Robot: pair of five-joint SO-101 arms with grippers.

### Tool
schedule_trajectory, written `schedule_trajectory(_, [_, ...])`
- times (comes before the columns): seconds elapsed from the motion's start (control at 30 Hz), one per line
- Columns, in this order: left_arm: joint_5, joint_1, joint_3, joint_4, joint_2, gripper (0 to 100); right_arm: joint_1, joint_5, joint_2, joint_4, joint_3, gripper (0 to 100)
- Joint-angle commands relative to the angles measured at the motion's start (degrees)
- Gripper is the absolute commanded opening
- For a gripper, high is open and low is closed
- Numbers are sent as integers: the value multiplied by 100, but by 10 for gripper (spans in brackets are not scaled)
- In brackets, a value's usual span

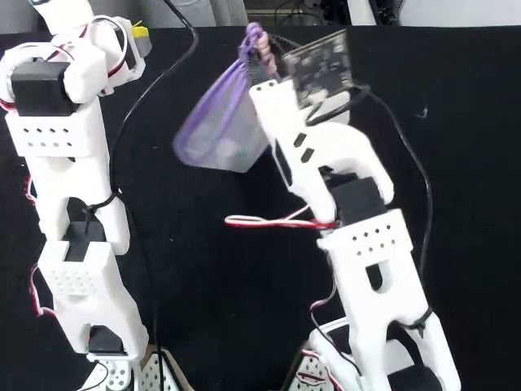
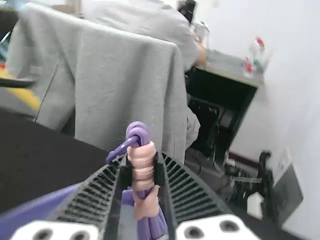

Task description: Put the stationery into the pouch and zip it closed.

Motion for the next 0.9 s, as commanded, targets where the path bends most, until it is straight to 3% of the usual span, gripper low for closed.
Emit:
schedule_trajectory(0.0, [62, -75, -4, 26, -167, 191, -264, 290, -321, 88, -435, 11])
schedule_trajectory(0.4, [44, -242, 127, 18, -220, 191, -958, 352, -330, 730, -400, 11])
schedule_trajectory(0.63, [35, -927, -242, 18, -229, 191, -1257, 360, -286, 941, -391, 11])
schedule_trajectory(0.87, [35, -2123, -523, 26, -229, 191, -1538, 360, -277, -62, 31, 11])
